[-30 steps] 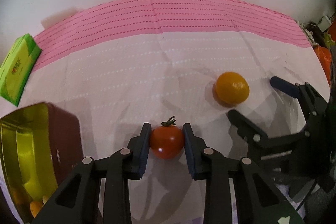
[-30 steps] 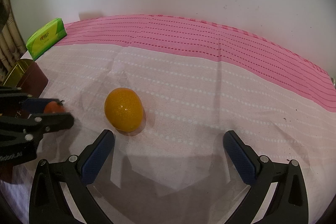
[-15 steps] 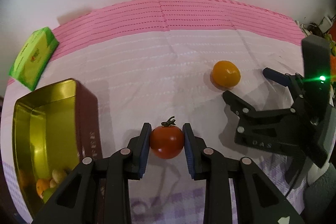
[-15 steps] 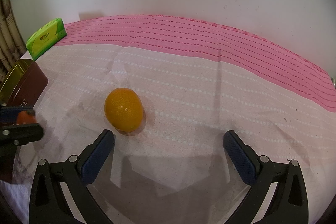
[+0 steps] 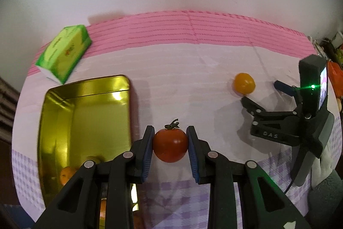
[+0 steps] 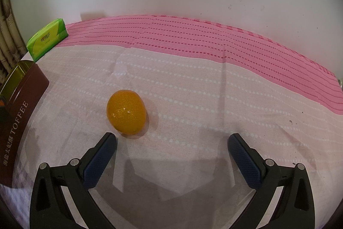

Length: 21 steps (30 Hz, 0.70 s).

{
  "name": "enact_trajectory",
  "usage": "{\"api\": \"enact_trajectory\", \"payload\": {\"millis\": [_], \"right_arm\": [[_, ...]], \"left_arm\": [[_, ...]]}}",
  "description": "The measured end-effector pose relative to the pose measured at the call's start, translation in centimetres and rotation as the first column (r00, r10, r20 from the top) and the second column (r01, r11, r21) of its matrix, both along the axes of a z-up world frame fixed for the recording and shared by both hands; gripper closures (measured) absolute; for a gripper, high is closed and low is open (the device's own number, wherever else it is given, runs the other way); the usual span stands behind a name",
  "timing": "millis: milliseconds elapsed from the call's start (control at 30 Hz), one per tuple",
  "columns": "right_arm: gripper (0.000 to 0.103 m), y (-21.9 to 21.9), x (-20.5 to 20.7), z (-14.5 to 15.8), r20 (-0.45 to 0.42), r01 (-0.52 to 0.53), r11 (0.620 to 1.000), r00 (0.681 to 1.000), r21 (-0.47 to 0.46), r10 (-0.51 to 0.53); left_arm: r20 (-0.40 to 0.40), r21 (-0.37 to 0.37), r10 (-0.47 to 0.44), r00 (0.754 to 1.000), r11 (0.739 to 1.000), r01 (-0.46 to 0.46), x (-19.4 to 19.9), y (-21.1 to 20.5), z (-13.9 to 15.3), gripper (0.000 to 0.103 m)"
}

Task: Organize fruits
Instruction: 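Carry the red cherry tomato over the gold tin with the left tool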

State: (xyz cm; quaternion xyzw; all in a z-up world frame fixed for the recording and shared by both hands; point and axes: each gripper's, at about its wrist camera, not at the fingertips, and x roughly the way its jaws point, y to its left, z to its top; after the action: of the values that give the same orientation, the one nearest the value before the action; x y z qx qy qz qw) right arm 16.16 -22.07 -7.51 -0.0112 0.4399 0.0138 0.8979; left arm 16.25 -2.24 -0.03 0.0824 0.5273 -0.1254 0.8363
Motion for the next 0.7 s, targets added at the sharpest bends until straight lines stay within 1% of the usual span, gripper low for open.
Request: {"api": "enact_trajectory", "payload": {"millis": [100,333,500,700], "right_arm": [[0.0,0.0,0.0,0.0,0.0,0.0,1.0,1.0,0.0,0.0],[0.0,0.1,0.0,0.0,0.0,0.001,1.0,1.0,0.0,-0.001],[0.0,0.1,0.0,0.0,0.0,0.001,1.0,1.0,0.0,-0.001],[0.0,0.1,0.0,0.0,-0.001,0.001,1.0,1.0,0.0,-0.001]], "left_arm": [[0.008,0.0,0.034,0.999,0.999,-0.034,0.1,1.5,0.2,0.076],[0.008,0.008,0.113,0.994,0.994,-0.113,0.1,4.9,-0.2,0.076],[-0.006,0.013,0.16,0.987,0.987,-0.16,-0.1,6.7,-1.2,0.076],[-0.03,0.013,0.194,0.98,0.981,-0.194,-0.1,8.4,-2.4,0.076]]}}
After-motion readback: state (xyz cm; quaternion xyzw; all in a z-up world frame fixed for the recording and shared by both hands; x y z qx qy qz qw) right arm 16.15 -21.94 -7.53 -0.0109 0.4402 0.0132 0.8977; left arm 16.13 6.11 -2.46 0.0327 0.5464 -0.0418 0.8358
